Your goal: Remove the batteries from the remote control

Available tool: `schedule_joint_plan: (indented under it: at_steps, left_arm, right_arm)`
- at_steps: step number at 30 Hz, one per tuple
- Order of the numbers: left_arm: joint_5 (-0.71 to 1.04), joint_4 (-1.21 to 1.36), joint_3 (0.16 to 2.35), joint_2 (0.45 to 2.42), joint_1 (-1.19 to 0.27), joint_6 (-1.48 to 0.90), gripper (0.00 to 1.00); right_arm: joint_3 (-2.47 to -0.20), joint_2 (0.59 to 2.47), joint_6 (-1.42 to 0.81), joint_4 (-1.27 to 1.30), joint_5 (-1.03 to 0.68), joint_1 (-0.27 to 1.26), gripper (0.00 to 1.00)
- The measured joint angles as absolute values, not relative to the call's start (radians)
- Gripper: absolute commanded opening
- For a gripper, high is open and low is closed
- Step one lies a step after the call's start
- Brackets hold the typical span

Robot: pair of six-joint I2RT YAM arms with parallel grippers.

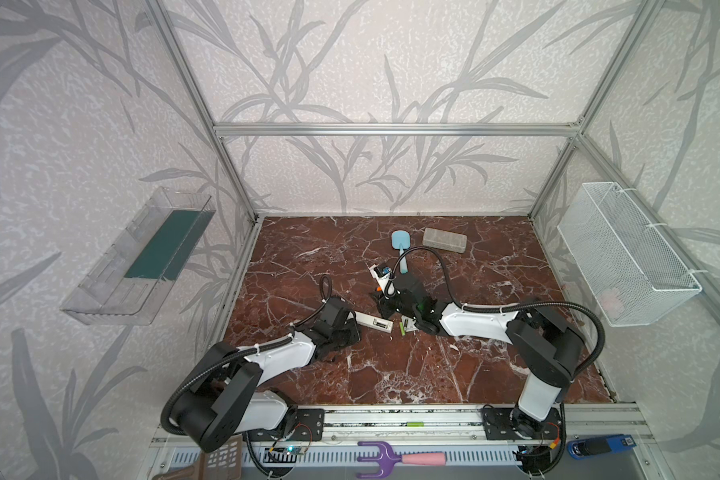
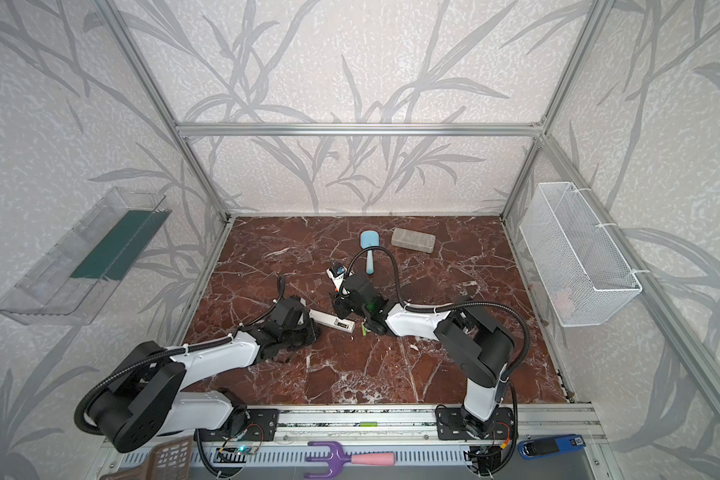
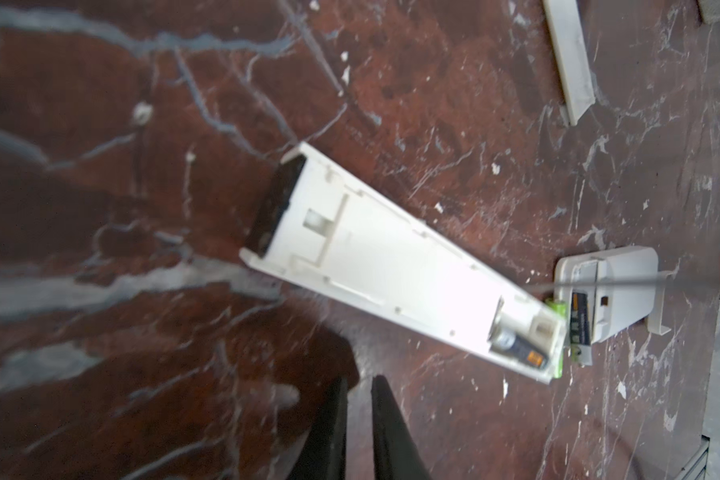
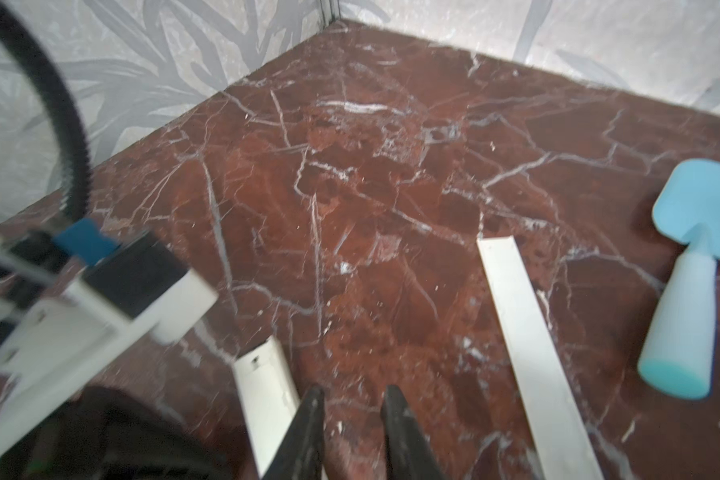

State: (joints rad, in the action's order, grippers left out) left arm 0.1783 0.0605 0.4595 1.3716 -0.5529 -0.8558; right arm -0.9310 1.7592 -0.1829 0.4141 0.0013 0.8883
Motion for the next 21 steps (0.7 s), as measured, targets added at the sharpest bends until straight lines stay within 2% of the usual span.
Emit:
schedule_joint_plan:
  at_steps: [7,21]
  left_arm:
    - [0.242,0.14,0.548,1.509,-0.551,-0.853,0.17]
    - [0.328,0.306,0.574,1.62,-0.567,-0.86,0.18]
  right_arm:
    - [-0.856,1.676,-0.248,0.39,0.039,0.939,0.0]
    - [-0.786,1.554,-0.268,0.359,0.122,0.946,0.0]
